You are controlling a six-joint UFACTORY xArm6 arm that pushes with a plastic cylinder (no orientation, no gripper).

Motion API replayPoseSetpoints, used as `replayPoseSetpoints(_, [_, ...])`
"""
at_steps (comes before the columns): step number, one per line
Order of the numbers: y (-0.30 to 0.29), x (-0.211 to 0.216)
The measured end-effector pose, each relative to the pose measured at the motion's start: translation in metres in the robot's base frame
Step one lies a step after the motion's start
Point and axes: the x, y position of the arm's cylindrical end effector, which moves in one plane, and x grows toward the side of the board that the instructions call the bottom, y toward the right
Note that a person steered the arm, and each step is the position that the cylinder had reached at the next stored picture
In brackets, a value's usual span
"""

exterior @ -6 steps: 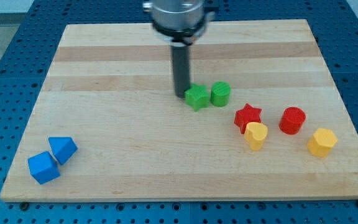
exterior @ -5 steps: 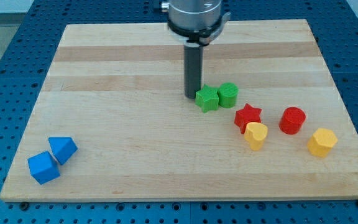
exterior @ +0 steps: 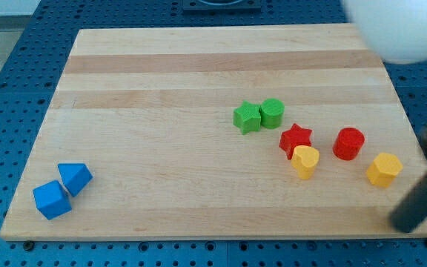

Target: Move the yellow hexagon to the yellow heart

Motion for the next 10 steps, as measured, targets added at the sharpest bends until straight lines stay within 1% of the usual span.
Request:
replayPoseSetpoints(1, [0.038, -0.025])
replayPoseSetpoints(2, [-0.023, -0.042])
replayPoseSetpoints(3, [-0.052, -0.058])
replayPoseSetpoints(4, [-0.025, -0.058])
replayPoseSetpoints(5, [-0.006, -0.074])
replayPoseSetpoints(6, [-0.007, -0.086])
replayPoseSetpoints(7, [-0.016, -0.086])
replayPoseSetpoints(8, [-0.035, -0.086])
replayPoseSetpoints(10, [-0.103, -0.088])
